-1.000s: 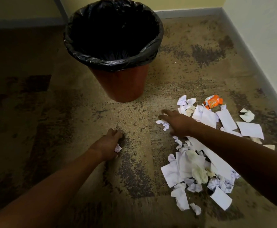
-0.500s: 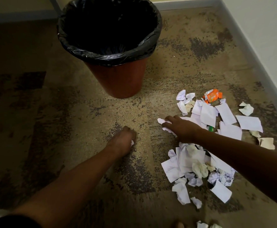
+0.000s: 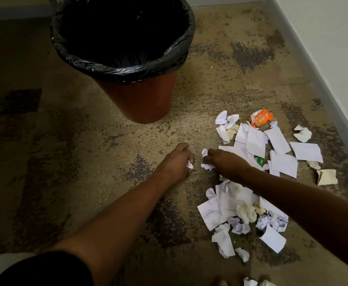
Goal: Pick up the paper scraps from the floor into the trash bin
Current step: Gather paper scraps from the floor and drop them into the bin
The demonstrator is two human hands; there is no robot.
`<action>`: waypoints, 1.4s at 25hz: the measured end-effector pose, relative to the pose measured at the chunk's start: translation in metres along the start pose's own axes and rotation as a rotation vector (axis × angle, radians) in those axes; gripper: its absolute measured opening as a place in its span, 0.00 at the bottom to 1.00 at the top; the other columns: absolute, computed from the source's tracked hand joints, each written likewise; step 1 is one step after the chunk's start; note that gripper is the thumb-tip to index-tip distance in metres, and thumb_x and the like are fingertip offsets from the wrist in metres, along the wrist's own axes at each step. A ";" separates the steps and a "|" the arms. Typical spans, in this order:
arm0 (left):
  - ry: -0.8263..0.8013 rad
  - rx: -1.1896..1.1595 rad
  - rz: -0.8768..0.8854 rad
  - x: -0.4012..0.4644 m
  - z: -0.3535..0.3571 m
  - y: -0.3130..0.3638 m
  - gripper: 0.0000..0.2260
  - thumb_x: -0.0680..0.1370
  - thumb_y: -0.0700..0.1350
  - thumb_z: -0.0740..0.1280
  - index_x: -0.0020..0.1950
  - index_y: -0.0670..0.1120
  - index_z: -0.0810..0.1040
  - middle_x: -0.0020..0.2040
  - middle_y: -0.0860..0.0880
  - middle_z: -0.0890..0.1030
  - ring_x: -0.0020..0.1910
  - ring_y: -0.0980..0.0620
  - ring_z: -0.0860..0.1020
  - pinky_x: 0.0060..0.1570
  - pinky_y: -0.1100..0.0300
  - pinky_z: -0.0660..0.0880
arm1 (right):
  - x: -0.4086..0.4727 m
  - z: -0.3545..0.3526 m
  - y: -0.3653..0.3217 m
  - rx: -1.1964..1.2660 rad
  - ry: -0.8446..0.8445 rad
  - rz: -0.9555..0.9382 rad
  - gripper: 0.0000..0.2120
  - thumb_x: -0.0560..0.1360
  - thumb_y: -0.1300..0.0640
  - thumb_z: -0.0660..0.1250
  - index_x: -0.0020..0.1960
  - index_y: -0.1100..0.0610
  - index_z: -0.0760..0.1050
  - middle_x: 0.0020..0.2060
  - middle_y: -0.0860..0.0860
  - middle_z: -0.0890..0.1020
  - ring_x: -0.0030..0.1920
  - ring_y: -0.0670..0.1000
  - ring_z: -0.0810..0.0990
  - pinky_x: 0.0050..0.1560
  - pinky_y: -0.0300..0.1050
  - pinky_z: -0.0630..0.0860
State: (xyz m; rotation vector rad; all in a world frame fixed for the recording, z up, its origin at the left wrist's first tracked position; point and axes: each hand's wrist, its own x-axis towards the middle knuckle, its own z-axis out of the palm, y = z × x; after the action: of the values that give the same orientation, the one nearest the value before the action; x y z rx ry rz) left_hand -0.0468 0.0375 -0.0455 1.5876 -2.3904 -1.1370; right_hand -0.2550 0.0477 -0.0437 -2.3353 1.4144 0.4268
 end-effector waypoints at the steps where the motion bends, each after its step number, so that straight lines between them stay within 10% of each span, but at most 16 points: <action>1: -0.019 0.001 0.021 0.004 0.005 0.003 0.11 0.72 0.38 0.74 0.50 0.51 0.79 0.80 0.50 0.62 0.75 0.47 0.67 0.71 0.57 0.66 | 0.001 0.001 -0.001 0.041 0.019 0.022 0.22 0.74 0.66 0.67 0.66 0.54 0.72 0.61 0.56 0.74 0.58 0.57 0.77 0.53 0.47 0.76; 7: 0.106 -0.091 0.040 0.011 0.029 0.015 0.08 0.71 0.38 0.74 0.48 0.45 0.85 0.52 0.45 0.85 0.51 0.45 0.82 0.42 0.64 0.66 | 0.005 0.013 -0.013 0.442 0.217 0.258 0.11 0.70 0.62 0.73 0.52 0.57 0.81 0.51 0.55 0.81 0.50 0.54 0.79 0.48 0.41 0.71; 13: 0.175 -0.218 -0.047 0.011 0.004 0.023 0.08 0.67 0.43 0.80 0.44 0.50 0.85 0.41 0.50 0.83 0.35 0.55 0.75 0.31 0.69 0.64 | 0.002 -0.013 -0.013 0.710 0.304 0.278 0.11 0.63 0.63 0.78 0.45 0.56 0.83 0.37 0.50 0.81 0.36 0.46 0.77 0.37 0.35 0.71; 20: 0.468 -0.284 0.100 0.015 -0.083 0.067 0.06 0.69 0.42 0.79 0.43 0.47 0.84 0.40 0.52 0.84 0.36 0.54 0.81 0.35 0.54 0.79 | 0.000 -0.128 -0.006 0.722 0.501 0.191 0.11 0.63 0.64 0.79 0.44 0.56 0.83 0.38 0.52 0.84 0.34 0.45 0.79 0.37 0.36 0.76; 27: 0.858 -0.183 0.293 0.003 -0.177 0.079 0.05 0.70 0.43 0.77 0.44 0.47 0.84 0.40 0.53 0.83 0.37 0.55 0.80 0.40 0.56 0.77 | 0.007 -0.233 -0.047 0.650 0.765 0.071 0.11 0.66 0.66 0.76 0.45 0.54 0.83 0.37 0.46 0.84 0.35 0.40 0.80 0.37 0.27 0.74; 35: 1.105 -0.096 0.191 -0.023 -0.246 0.065 0.11 0.73 0.38 0.75 0.54 0.46 0.84 0.52 0.52 0.83 0.48 0.60 0.79 0.50 0.69 0.76 | 0.062 -0.281 -0.098 0.641 1.077 -0.101 0.11 0.68 0.63 0.75 0.48 0.54 0.80 0.43 0.47 0.82 0.43 0.44 0.80 0.46 0.45 0.80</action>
State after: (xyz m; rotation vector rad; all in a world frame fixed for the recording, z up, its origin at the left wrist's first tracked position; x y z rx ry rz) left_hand 0.0170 -0.0642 0.1806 1.3546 -1.6313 -0.1821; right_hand -0.1220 -0.0898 0.1932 -2.0490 1.4546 -1.3031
